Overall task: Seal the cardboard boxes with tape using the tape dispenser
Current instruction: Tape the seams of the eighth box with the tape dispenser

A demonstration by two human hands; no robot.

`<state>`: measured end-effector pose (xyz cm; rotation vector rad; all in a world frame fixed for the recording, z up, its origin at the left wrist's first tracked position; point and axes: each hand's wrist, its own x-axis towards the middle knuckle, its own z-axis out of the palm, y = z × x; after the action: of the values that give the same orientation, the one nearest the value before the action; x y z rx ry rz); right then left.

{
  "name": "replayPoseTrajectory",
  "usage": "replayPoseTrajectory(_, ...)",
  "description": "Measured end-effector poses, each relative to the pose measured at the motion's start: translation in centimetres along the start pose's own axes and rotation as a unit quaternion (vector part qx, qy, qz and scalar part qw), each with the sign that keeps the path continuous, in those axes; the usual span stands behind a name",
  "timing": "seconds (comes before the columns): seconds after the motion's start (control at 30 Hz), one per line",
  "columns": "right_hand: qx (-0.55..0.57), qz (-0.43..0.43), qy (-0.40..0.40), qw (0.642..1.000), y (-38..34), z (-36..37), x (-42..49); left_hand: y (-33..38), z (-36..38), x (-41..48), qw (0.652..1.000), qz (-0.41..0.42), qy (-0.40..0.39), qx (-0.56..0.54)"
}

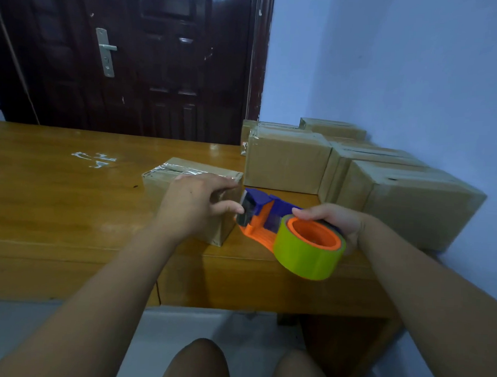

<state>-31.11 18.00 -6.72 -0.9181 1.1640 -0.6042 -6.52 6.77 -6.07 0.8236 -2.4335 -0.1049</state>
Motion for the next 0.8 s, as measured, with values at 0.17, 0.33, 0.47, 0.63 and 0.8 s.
replayPoseTrajectory(0.17, 0.098, -0.044, 0.010, 0.994, 2.8, 0.0, -0.3, 0.0, 0.4, -0.1, 0.999, 0.004, 0.037, 0.010)
replayPoseTrajectory(0.33, 0.166, -0.084, -0.037, 0.982, 4.4, -0.3, -0.5, -0.1, 1.2, -0.1, 0.995, 0.021, 0.077, 0.056)
replayPoseTrajectory(0.47, 0.215, -0.127, -0.101, 0.963, 5.2, -0.5, -0.1, -0.3, 2.1, 0.0, 0.987, 0.063, 0.091, 0.113)
replayPoseTrajectory(0.63, 0.202, -0.147, -0.057, 0.967, 4.8, 0.7, -0.5, 0.2, 1.9, 0.1, 0.981, 0.048, 0.006, 0.187)
replayPoseTrajectory(0.8, 0.205, -0.167, 0.012, 0.964, 3.6, 2.6, -1.2, 0.8, 1.6, -0.2, 0.971, 0.038, -0.012, 0.235)
